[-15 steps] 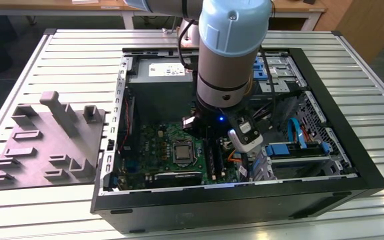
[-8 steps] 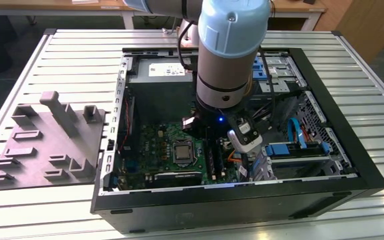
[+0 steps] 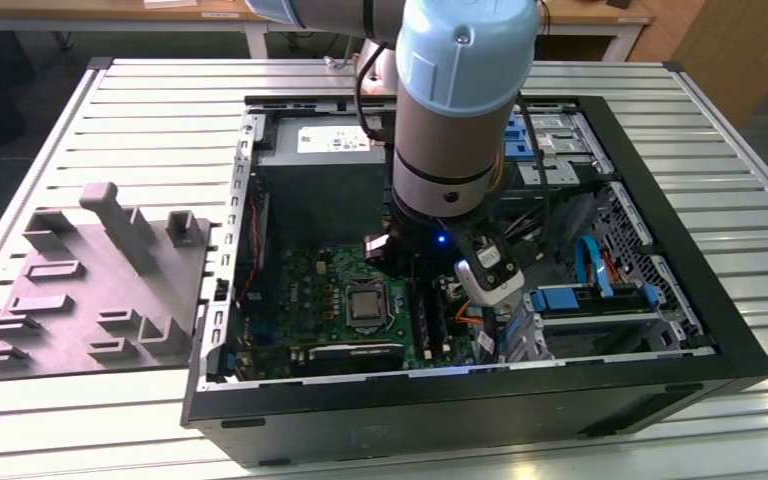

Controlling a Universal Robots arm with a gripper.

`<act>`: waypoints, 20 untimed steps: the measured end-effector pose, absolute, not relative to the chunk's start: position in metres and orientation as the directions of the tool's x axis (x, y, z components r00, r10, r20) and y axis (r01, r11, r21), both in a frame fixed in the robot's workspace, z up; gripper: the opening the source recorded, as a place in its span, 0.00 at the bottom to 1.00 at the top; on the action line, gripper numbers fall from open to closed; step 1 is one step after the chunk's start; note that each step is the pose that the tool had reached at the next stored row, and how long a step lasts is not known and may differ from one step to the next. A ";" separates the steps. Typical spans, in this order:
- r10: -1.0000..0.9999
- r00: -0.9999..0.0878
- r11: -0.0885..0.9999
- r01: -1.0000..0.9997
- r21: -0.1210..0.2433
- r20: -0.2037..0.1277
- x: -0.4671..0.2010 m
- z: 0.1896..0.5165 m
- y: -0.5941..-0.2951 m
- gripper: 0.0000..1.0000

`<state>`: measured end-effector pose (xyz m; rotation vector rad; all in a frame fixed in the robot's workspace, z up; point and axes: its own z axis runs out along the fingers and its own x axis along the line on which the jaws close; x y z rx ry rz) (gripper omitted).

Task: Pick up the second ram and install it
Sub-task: 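Insert the second ram into the second slot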

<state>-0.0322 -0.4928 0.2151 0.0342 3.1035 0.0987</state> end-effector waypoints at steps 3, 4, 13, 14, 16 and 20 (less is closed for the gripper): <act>0.023 -0.999 0.998 0.021 0.065 -0.036 -0.032 0.215 -0.493 0.11; 0.023 -0.999 0.998 0.021 0.065 -0.036 -0.032 0.214 -0.493 0.12; 0.023 -0.999 0.998 0.021 0.064 -0.036 -0.032 0.229 -0.493 0.18; 0.023 -0.999 0.998 0.021 0.064 -0.036 -0.032 0.232 -0.493 0.18; 0.023 -0.999 0.998 0.021 0.064 -0.036 -0.032 0.240 -0.493 0.18; 0.023 -0.999 0.998 0.021 0.064 -0.036 -0.032 0.250 -0.493 0.18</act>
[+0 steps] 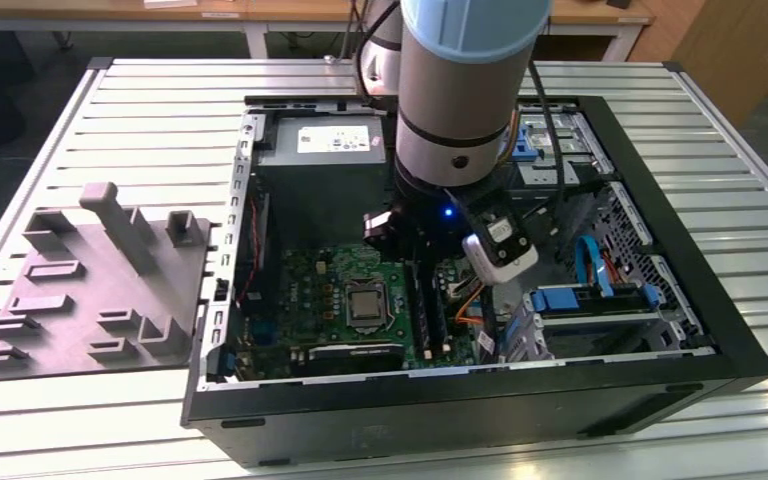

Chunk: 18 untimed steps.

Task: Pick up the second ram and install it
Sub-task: 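Insert the second ram into the second slot, then press down the second ram until it locks into place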

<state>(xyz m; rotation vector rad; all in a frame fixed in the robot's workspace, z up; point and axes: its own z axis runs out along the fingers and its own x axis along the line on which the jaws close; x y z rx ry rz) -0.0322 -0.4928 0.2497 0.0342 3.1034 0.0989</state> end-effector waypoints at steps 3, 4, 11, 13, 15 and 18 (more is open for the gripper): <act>0.023 -0.999 0.998 0.021 0.064 -0.036 -0.032 0.250 -0.493 0.18; 0.023 -0.999 0.998 0.021 0.064 -0.036 -0.032 0.251 -0.493 0.18; 0.023 -0.999 0.998 0.021 0.064 -0.036 -0.032 0.251 -0.493 0.18; 0.023 -0.999 0.998 0.021 0.064 -0.036 -0.032 0.251 -0.493 0.18; 0.023 -0.999 0.998 0.021 0.064 -0.036 -0.032 0.251 -0.493 0.17; 0.023 -0.999 0.998 0.021 0.064 -0.036 -0.032 0.252 -0.493 0.10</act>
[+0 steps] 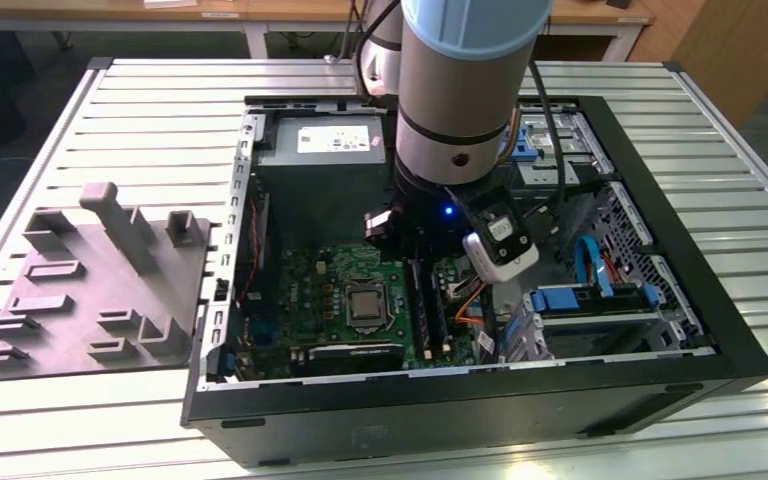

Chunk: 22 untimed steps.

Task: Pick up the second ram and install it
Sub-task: 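Press down the second ram until it locks into place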

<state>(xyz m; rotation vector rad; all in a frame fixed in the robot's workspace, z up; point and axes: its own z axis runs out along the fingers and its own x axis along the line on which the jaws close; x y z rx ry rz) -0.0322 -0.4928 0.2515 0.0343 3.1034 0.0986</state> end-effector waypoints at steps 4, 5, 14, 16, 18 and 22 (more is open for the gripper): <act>0.023 -0.999 0.998 0.021 0.064 -0.036 -0.032 0.252 -0.493 0.10; 0.023 -0.999 0.998 0.021 0.064 -0.036 -0.032 0.252 -0.493 0.10; 0.023 -0.999 0.998 0.021 0.064 -0.036 -0.032 0.252 -0.491 0.10; 0.023 -0.999 0.998 0.021 0.064 -0.036 -0.032 0.252 -0.491 0.10; 0.023 -0.999 0.998 0.021 0.064 -0.036 -0.032 0.252 -0.490 0.10; 0.023 -0.999 0.998 0.021 0.064 -0.036 -0.032 0.252 -0.486 0.10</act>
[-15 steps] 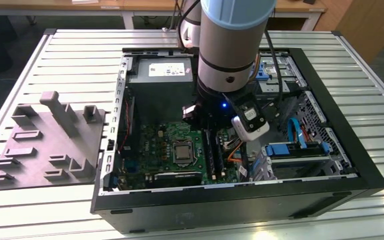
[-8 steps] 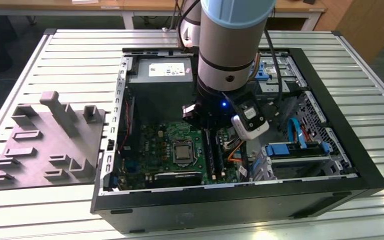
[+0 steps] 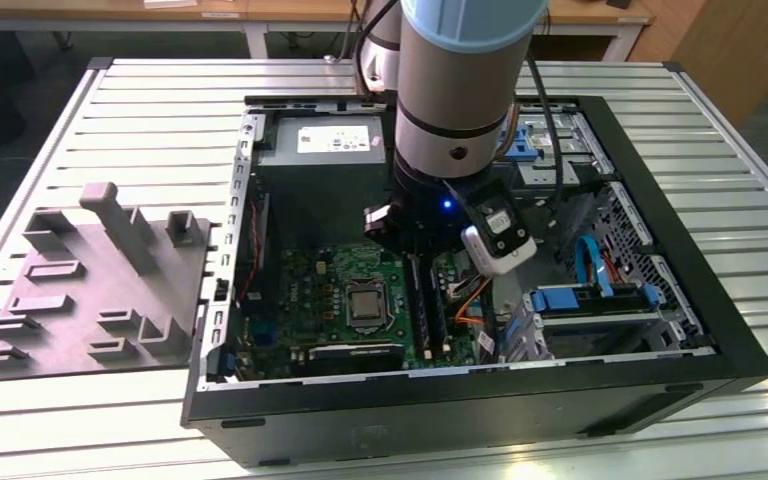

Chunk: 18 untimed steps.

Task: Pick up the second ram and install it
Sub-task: 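Press down the second ram until it locks into place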

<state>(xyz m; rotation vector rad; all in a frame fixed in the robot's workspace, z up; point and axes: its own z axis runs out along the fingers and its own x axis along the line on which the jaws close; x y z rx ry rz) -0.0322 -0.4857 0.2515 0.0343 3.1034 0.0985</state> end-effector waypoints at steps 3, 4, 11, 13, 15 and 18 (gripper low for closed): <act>0.023 -0.999 0.998 0.021 0.064 -0.036 -0.032 0.251 -0.482 0.10; 0.023 -0.999 0.998 0.021 0.064 -0.036 -0.032 0.251 -0.481 0.10; 0.023 -0.999 0.998 0.021 0.064 -0.036 -0.032 0.251 -0.472 0.10; 0.023 -0.999 0.998 0.021 0.064 -0.036 -0.032 0.250 -0.468 0.10; 0.023 -0.999 0.998 0.021 0.064 -0.036 -0.032 0.250 -0.464 0.10; 0.023 -0.999 0.998 0.021 0.064 -0.036 -0.032 0.250 -0.460 0.10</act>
